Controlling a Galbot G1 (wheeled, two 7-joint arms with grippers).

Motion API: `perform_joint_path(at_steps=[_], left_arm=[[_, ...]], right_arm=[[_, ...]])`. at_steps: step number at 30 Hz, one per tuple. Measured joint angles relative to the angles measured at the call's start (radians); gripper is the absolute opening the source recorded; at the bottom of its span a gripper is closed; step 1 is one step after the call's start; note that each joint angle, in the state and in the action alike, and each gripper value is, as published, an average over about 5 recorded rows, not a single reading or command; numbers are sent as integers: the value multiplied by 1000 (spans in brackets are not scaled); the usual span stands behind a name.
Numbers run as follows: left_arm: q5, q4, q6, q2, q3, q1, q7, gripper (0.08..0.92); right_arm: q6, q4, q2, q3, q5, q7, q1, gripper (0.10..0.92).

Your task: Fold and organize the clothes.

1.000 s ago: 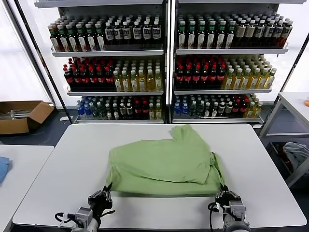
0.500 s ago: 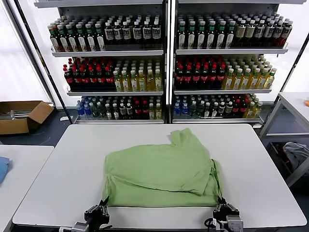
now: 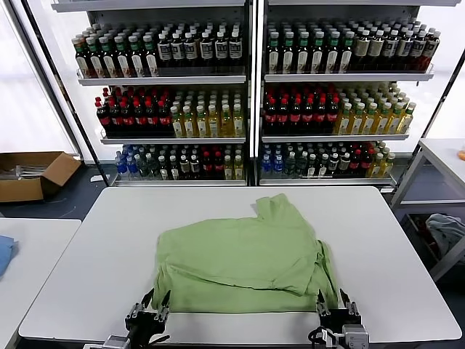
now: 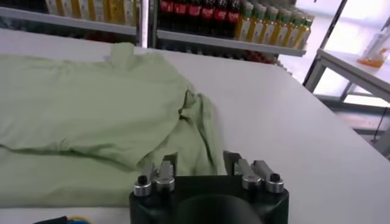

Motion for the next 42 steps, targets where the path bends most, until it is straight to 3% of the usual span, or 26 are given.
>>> perform_joint_path(at_steps=[7,11,28,42], left_arm=[[-30,-14,21,11,-28,-39,-5,721],[-52,-9,40,21,-39,-72,-6,805],[-142,117,95,71,-40,-239,-8,823],[-220,261,115,159,3,-435,16,823]], right_arm=[[-14,-52,-8,15,9,-6,88,799],[-19,-91,-9,13,11,-6,144,821],[-29,-326,20,-57,14,14,402,823],[-30,-532,95,-138,44,30,676,823]])
